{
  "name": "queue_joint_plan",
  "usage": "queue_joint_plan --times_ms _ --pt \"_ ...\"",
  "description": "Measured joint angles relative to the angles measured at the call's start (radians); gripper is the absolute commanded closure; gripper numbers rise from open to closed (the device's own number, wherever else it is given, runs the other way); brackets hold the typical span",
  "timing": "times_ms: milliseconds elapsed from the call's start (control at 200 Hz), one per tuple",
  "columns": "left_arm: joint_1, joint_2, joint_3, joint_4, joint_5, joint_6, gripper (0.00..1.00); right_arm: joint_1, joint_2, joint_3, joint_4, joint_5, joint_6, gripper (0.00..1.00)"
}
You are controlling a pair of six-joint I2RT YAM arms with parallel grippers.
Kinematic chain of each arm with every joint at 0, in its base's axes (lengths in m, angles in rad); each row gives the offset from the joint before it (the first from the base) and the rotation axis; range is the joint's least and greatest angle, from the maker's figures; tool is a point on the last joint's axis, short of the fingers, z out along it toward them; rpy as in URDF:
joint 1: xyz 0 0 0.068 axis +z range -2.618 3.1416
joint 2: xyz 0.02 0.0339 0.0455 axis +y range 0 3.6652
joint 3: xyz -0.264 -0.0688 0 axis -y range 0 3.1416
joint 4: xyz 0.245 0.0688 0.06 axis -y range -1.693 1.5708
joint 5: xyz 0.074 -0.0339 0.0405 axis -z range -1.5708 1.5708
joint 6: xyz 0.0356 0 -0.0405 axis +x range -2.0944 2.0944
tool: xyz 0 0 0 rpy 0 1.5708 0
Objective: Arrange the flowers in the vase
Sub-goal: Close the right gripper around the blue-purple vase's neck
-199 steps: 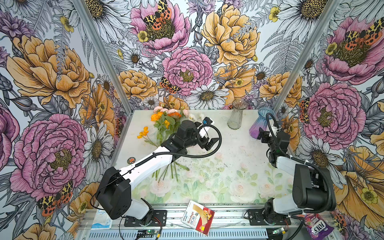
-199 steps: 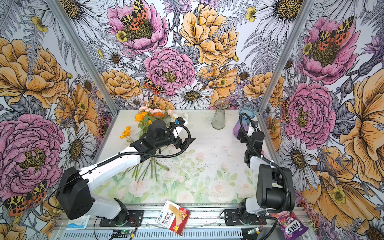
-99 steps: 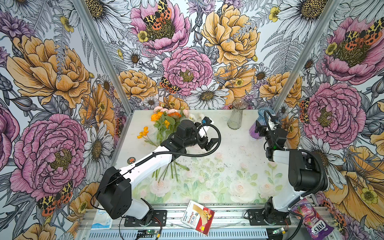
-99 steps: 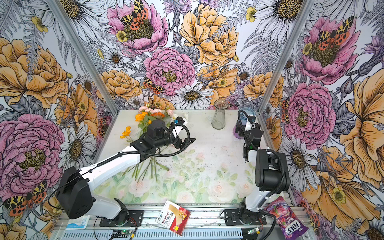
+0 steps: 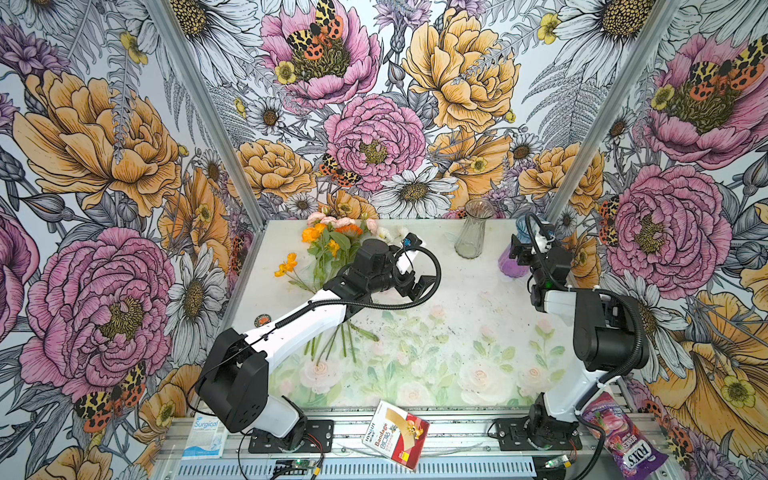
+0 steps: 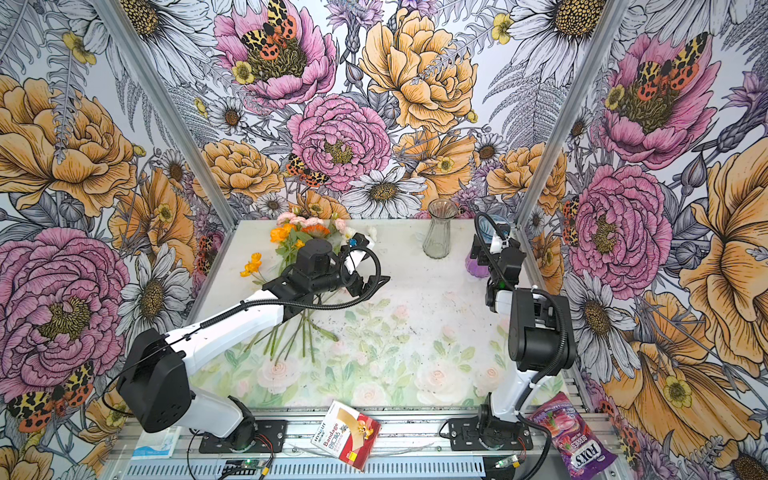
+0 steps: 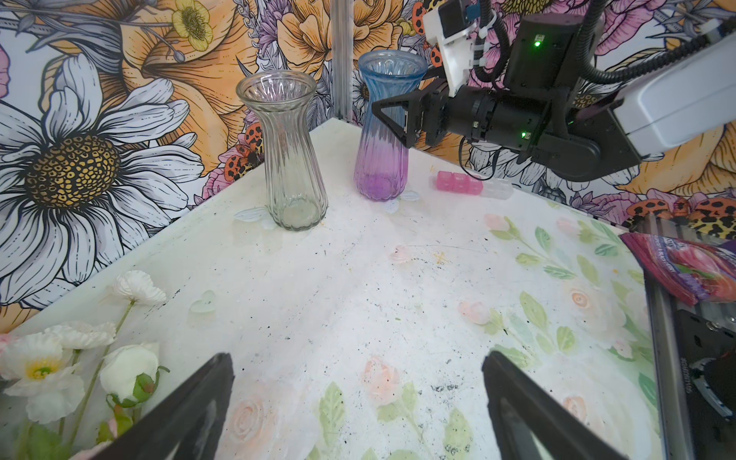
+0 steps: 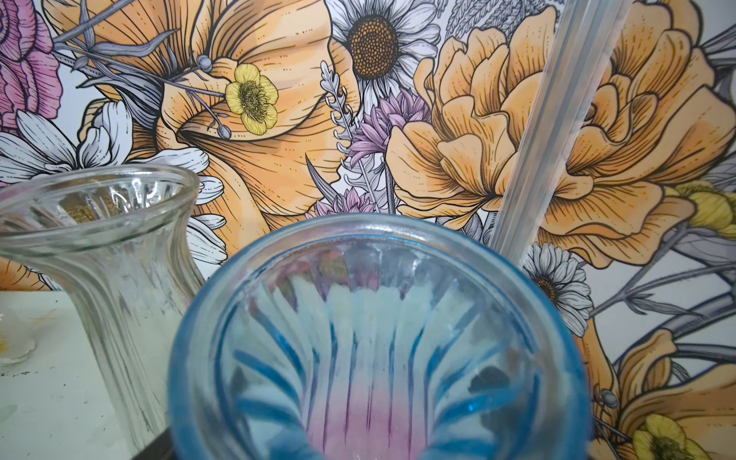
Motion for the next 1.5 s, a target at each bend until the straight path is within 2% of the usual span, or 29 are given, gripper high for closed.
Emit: queue_joint_plan --times_ms 415,591,751,1086,1186,1226,1331,1501 --pt "0.000 0.000 0.000 0.000 0.003 -0.011 0.01 0.000 0.006 0.047 -0.065 0.006 0.003 0.04" --pt "0.000 0.000 0.000 0.000 0.004 -0.012 0.01 0.000 0.006 0.102 -0.206 -0.016 -0.008 0.05" --pt "0.000 0.000 0.000 0.000 0.008 -0.018 0.01 0.000 0.006 0.109 -0.242 -0.019 -0.016 0.05" --pt "0.000 0.000 0.000 0.000 0.012 -0.019 0.01 0.000 0.006 0.139 -0.308 -0.016 -0.019 0.12" --pt "-0.002 0.001 0.000 0.000 0.016 -0.027 0.01 0.000 0.006 0.140 -0.314 -0.016 -0.019 0.15" --pt "-0.004 0.002 0.000 0.000 0.019 -0.029 0.01 0.000 0.006 0.142 -0.316 -0.015 -0.018 0.25" --pt "-0.009 0.004 0.000 0.000 0.023 -0.029 0.01 -0.002 0.011 0.153 -0.329 -0.019 -0.021 0.38" --pt "-0.012 0.004 0.000 0.000 0.023 -0.029 0.01 -0.005 0.024 0.185 -0.351 -0.043 -0.027 0.42"
